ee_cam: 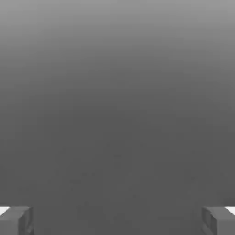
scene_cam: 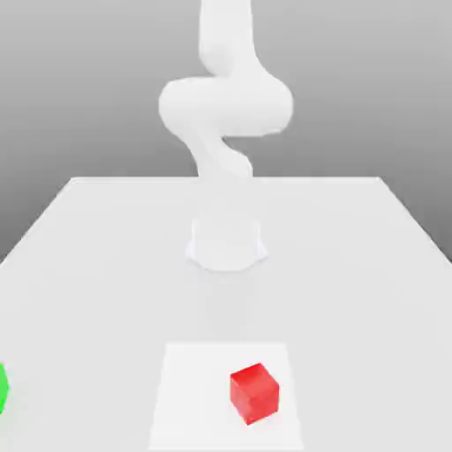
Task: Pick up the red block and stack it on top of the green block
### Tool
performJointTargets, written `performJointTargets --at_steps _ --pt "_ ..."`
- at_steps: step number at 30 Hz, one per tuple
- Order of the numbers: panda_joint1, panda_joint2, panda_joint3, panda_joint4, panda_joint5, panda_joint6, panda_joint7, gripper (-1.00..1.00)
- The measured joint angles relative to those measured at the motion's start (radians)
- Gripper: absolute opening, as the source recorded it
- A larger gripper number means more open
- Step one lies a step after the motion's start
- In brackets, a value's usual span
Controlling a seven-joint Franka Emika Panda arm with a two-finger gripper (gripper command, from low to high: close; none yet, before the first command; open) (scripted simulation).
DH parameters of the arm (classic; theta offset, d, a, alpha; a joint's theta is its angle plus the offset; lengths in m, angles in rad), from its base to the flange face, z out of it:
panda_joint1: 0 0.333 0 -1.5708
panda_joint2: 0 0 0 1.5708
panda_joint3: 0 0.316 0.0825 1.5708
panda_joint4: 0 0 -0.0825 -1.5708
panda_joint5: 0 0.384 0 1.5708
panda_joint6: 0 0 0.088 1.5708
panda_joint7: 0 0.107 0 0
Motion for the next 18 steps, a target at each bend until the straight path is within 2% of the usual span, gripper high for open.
performJointTargets --at_steps 9,18 --pt "0.087 0.333 -0.050 -0.119 0.027 0.159 -0.171 0.00" --pt "0.132 0.659 -0.056 -0.235 0.042 0.316 -0.329 0.00"
